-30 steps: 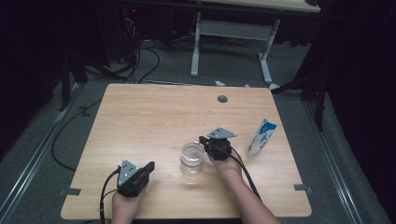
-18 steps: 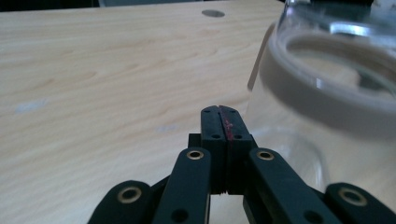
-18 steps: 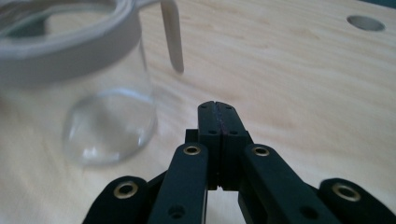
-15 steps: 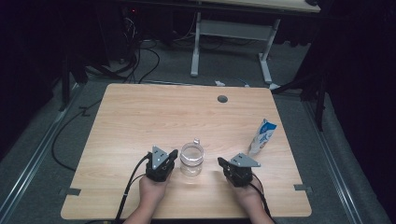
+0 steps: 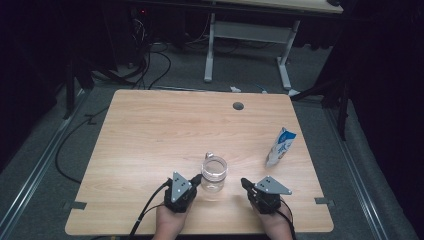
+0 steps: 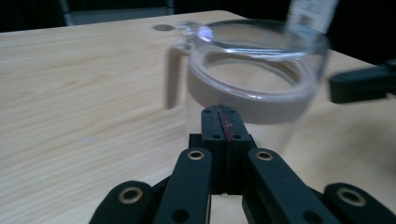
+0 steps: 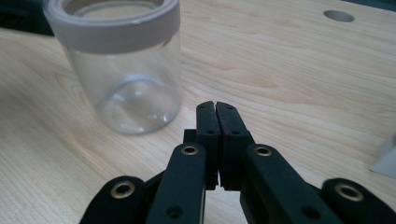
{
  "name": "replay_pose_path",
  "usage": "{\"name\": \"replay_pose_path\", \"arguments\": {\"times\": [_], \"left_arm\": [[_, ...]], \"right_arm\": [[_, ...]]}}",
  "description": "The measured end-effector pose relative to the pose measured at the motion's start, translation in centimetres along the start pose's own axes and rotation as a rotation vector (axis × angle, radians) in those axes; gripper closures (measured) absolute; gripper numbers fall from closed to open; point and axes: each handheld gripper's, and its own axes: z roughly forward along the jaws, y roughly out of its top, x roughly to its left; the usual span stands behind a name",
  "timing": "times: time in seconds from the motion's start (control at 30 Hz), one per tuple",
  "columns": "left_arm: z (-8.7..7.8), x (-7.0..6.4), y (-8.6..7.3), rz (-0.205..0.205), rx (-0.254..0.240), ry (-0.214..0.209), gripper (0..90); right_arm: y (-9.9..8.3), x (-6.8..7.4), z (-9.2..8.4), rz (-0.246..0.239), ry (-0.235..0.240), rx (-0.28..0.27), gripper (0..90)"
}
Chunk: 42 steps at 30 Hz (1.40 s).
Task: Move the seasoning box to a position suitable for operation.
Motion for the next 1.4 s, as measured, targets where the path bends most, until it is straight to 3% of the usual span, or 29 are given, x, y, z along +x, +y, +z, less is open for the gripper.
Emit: {"name": "replay_pose_path", "arguments": {"times": [0.03,0.1,0.13,0.2,0.4,0.53,0.67,0.93,1.07,1.17,1.2,1.27,1.3,1.37,1.4], "left_arm": [[0.2,-0.7,0.0,0.017,0.018,-0.031,89.9],[0.5,-1.2,-0.1,0.027,0.036,-0.052,87.8],[0.4,-1.1,-0.2,-0.008,0.053,-0.053,86.9],[-0.2,0.2,0.0,-0.002,0.023,-0.022,85.8],[-3.0,4.3,-0.5,-0.013,0.038,0.101,78.7],[-4.5,6.6,-1.1,-0.041,0.068,0.138,72.3],[-5.7,7.4,-1.9,-0.060,0.072,0.155,69.3],[-5.7,7.8,-2.4,-0.084,0.089,0.122,64.0],[-5.1,7.5,-1.9,-0.067,0.073,0.108,59.9],[-4.3,7.4,-1.0,-0.080,0.074,0.063,57.2],[-3.8,7.4,-0.7,-0.067,0.083,0.055,56.2],[-3.3,7.3,-0.4,-0.053,0.084,0.059,60.7],[-3.1,7.4,-0.2,-0.061,0.077,0.061,62.6],[-2.9,7.5,0.1,-0.096,0.019,0.051,64.5],[-2.8,7.6,0.4,-0.099,0.003,0.050,64.6]], "right_arm": [[0.0,-0.1,-0.1,0.012,-0.003,-0.003,88.6],[0.1,-0.2,-0.3,0.023,-0.007,-0.013,88.6],[0.2,-0.1,-0.3,0.023,-0.008,-0.014,88.6],[0.4,0.3,-0.2,0.021,-0.005,-0.019,88.5],[1.5,1.4,0.7,0.000,0.004,-0.032,89.0],[1.9,1.8,1.2,-0.016,-0.006,-0.031,89.7],[2.7,1.8,2.7,-0.011,-0.011,-0.015,89.8],[4.9,2.2,6.4,-0.020,0.009,0.005,89.2],[4.2,1.4,5.5,-0.006,0.000,0.001,88.4],[3.3,0.5,4.8,0.021,0.002,-0.007,88.1],[3.1,0.3,4.6,0.030,0.001,-0.007,87.9],[2.6,-0.1,4.2,0.046,0.002,-0.027,88.4],[2.4,-0.1,4.2,0.048,-0.001,-0.037,88.9],[2.1,-0.2,4.2,0.020,-0.015,-0.022,88.8],[2.0,-0.3,4.2,0.037,0.000,-0.023,88.7]]}}
